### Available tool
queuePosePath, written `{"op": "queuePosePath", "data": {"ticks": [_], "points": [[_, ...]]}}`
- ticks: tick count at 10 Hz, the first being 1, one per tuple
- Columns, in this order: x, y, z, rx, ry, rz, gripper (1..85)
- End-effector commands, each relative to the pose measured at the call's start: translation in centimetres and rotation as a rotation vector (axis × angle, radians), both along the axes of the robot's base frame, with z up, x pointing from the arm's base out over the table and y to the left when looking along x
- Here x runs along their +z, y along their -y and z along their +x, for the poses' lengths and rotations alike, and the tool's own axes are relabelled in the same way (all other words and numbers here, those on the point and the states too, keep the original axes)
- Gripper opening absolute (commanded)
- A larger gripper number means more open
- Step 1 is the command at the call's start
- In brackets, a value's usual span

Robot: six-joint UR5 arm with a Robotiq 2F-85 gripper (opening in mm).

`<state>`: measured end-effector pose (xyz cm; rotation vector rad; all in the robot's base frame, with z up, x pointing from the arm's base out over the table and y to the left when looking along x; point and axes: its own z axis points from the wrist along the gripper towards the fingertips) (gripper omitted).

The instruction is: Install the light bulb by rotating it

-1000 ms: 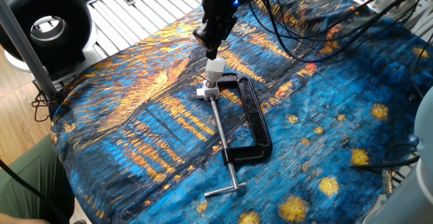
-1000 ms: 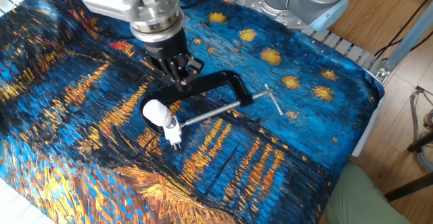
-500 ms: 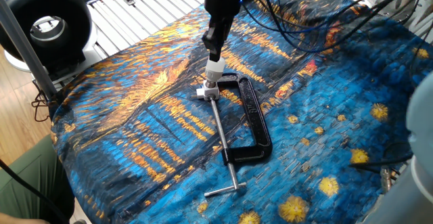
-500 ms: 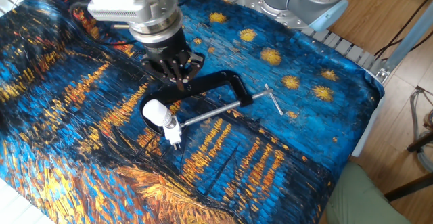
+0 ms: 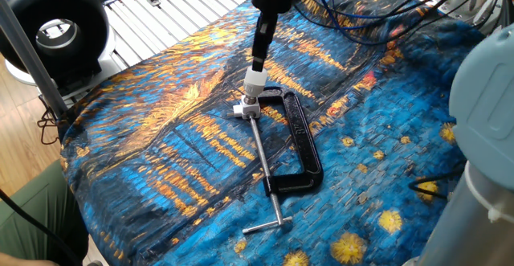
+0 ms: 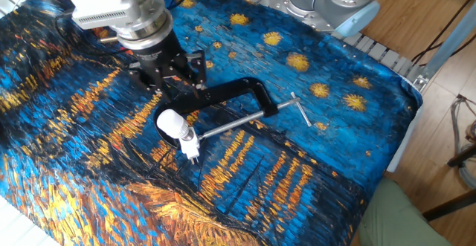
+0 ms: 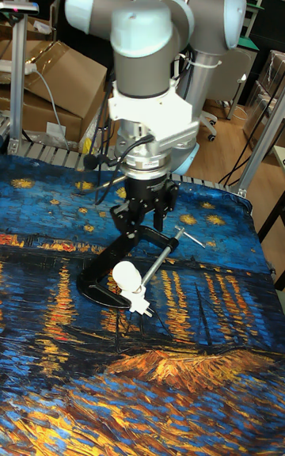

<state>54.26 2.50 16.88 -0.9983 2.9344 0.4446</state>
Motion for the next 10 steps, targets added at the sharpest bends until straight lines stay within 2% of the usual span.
{"op": "queuePosePath", "data": {"ticks": [1,2,3,5,6,7,8,10], "points": [[0.0,1.0,-1.0,-0.007,-0.029,-0.001,60.7],[-0.1,1.4,-1.2,-0.003,-0.036,-0.02,70.3],[0.1,0.8,-1.1,-0.04,-0.041,0.002,73.7],[-0.1,1.1,-0.7,-0.023,-0.02,-0.008,72.3],[0.0,0.6,-0.1,0.015,-0.01,0.036,72.3],[-0.3,1.1,1.3,0.051,0.002,0.071,73.7],[-0.8,2.0,2.1,0.081,0.015,0.06,74.7],[-2.0,3.1,3.6,0.106,0.02,0.068,73.7]]}}
